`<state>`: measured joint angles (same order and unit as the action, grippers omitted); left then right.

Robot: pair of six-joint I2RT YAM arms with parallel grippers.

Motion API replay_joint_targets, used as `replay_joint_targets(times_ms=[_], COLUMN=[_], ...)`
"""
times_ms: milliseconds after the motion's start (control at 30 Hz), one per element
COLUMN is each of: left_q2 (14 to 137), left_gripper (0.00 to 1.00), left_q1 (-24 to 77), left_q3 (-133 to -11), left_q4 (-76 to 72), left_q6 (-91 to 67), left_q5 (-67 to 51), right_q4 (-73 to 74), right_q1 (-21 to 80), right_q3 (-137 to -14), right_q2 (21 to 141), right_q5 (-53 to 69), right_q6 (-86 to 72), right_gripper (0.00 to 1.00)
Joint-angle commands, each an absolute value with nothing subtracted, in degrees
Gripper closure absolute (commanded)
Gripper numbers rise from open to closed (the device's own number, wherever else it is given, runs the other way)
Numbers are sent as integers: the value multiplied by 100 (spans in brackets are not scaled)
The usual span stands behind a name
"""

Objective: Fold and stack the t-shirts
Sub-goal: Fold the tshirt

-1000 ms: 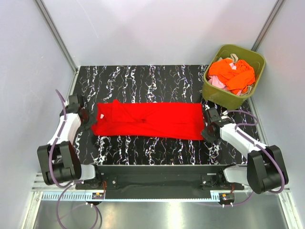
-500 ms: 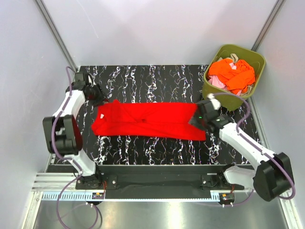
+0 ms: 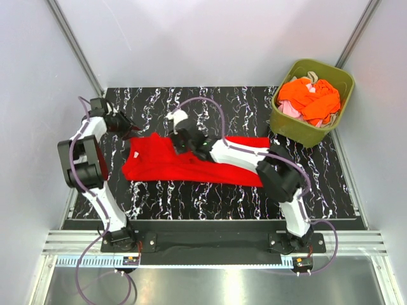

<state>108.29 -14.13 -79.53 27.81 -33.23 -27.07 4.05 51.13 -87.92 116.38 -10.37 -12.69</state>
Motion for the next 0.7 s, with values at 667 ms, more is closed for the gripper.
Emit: replay_joint_targets(times_ms=[667], left_q2=[11794], left_gripper=[59], left_q1=[-1450], left_q3=[-8455], left_q4=[2602], left_q6=[-3375], left_q5=[-2935], right_q4=[-176], right_q1=[6311], right_q3=[-11223], right_q2=[13878], right_q5=[-1424], right_q6=[1881], right_gripper=[53])
